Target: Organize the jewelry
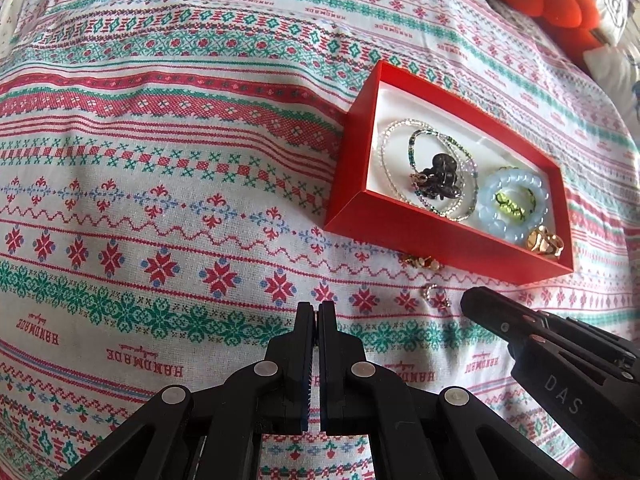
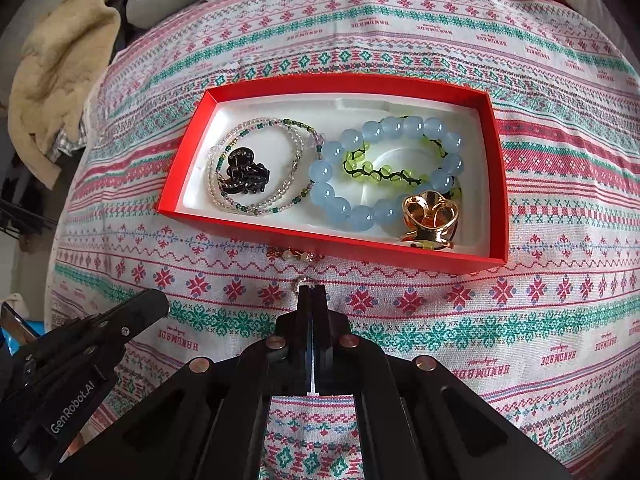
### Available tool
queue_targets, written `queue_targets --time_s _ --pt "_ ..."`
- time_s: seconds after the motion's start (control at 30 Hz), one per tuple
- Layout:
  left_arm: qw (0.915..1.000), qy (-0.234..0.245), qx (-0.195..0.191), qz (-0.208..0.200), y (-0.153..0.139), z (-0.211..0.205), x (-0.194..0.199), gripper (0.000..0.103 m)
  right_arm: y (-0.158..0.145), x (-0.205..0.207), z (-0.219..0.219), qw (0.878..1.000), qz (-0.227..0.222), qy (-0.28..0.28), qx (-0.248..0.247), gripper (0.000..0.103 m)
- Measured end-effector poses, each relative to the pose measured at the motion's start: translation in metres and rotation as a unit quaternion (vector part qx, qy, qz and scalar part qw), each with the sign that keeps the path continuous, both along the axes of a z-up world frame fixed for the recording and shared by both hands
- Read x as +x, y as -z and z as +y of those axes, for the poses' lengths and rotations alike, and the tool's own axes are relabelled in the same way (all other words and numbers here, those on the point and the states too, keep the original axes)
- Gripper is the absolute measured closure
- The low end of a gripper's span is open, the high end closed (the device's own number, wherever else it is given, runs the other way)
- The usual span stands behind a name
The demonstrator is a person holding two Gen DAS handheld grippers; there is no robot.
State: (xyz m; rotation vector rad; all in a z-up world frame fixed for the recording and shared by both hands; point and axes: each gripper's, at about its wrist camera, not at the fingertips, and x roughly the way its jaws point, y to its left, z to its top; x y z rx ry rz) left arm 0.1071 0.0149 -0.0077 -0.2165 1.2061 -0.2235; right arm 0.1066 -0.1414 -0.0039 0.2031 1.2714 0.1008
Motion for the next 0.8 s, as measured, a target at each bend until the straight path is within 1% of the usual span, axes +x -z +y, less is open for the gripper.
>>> queue_targets --time_s 0.03,0.1,0.13,0.17,0.2,0.23,0.37,0.43,0.5,0.57,0.6,0.67,0.8 --pt "1.0000 -0.001 -0.001 0.000 0.000 -0.001 0.000 0.103 -0.001 -0.001 -0.002 1.000 0.000 0.003 -0.001 0.103" --pt "1.0000 -0.002 -0.003 -0.001 -0.001 -0.002 0.001 0.103 0.000 0.001 -0.002 1.000 0.003 0.005 -0.011 0.098" --pt "1.0000 -0.003 -0.004 -0.001 -0.002 -0.002 0.002 0.103 0.002 0.001 -0.002 1.000 0.006 0.003 -0.016 0.088" --pt "1.0000 -0.004 -0.005 -0.002 -0.002 -0.001 0.002 0.103 0.003 0.004 0.001 1.000 0.007 0.001 -0.017 0.081" --pt "1.0000 -0.005 -0.005 -0.001 -0.002 0.000 0.002 0.103 0.005 0.005 0.004 1.000 0.007 -0.001 -0.018 0.070" --pt "1.0000 -0.007 -0.005 0.000 -0.002 0.003 0.002 0.103 0.006 0.007 0.007 1.000 0.006 -0.005 -0.021 0.069" --pt "0.9999 -0.012 -0.003 0.002 0.000 0.012 0.001 0.103 0.017 0.012 0.022 0.999 0.012 -0.025 -0.042 0.069" --pt "0.9999 -0.014 -0.001 0.004 0.001 0.015 0.000 0.103 0.027 0.015 0.029 0.997 0.017 -0.032 -0.061 0.069" --pt "0.9999 -0.014 0.000 0.006 0.002 0.018 -0.002 0.103 0.029 0.015 0.035 0.996 0.003 -0.039 -0.084 0.071" --pt "0.9999 -0.015 0.001 0.007 0.004 0.017 -0.002 0.103 0.028 0.013 0.039 0.994 -0.003 -0.047 -0.098 0.078" --pt "0.9999 -0.015 0.001 0.007 0.004 0.017 -0.003 0.103 0.028 0.013 0.040 0.994 -0.004 -0.050 -0.102 0.086" --pt "0.9999 -0.015 0.001 0.007 0.003 0.017 -0.003 0.103 0.026 0.013 0.037 0.994 -0.003 -0.049 -0.096 0.086" --pt "0.9999 -0.014 -0.001 0.006 0.001 0.015 -0.002 0.103 0.021 0.010 0.028 0.997 0.001 -0.037 -0.070 0.086"
